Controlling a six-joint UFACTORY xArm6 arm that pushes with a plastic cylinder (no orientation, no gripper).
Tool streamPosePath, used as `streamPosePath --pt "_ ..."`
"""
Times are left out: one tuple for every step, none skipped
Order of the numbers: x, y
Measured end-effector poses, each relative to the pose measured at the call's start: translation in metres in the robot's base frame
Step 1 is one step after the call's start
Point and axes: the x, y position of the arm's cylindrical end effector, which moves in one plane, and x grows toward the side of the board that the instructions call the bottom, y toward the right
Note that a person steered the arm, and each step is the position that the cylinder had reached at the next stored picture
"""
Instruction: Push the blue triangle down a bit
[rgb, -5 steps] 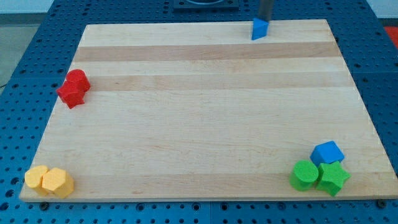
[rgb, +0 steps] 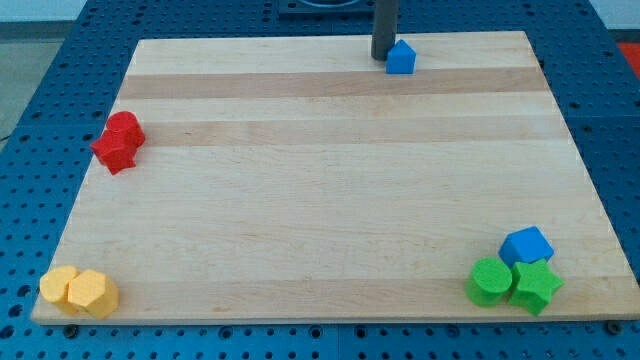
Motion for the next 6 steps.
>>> streamPosePath --pt "0.003 0.000" --pt "0.007 0.000" --pt "0.049 -0.012" --pt "0.053 -0.019" --pt "0.000 -0.019" --pt "-0.035 -0.003"
